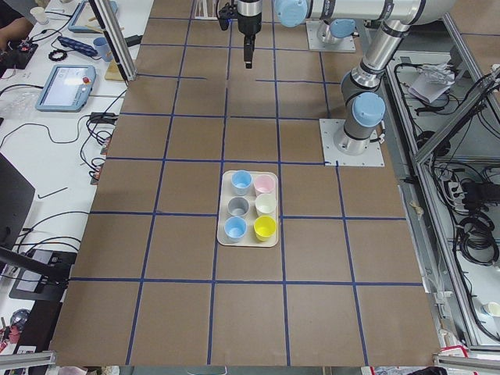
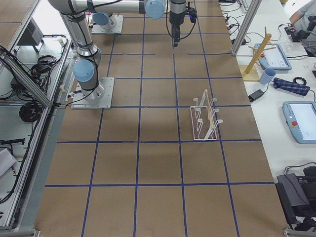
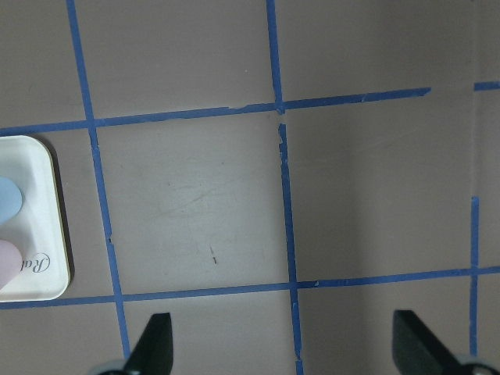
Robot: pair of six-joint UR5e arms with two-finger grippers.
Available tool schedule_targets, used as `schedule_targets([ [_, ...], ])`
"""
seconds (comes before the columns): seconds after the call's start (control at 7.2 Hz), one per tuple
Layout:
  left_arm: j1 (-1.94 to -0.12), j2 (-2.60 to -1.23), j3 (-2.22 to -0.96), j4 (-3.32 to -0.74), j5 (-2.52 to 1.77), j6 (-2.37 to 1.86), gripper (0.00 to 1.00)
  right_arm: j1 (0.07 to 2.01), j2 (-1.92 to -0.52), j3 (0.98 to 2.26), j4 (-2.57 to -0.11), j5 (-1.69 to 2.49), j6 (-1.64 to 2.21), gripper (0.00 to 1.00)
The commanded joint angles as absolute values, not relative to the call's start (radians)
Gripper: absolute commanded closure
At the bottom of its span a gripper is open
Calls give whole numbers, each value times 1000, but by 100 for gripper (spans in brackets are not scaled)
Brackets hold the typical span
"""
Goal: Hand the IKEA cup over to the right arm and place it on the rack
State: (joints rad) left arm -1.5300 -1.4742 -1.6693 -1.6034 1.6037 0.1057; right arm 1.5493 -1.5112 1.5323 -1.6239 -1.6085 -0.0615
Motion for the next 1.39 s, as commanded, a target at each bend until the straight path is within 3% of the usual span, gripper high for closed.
schedule_targets([
  [0.0,-1447,-1483,-1660,-1608,1597,127,0,1549,-1509,1542,-1628,-1617,-60,0],
  [0.83,-1062,-1525,-1686,-1594,1594,879,0,1549,-1512,1569,-1641,-1605,-46,0],
  [1.25,-930,-1598,-1781,-1366,1603,1225,0,1549,-1514,1574,-1644,-1603,-46,0],
])
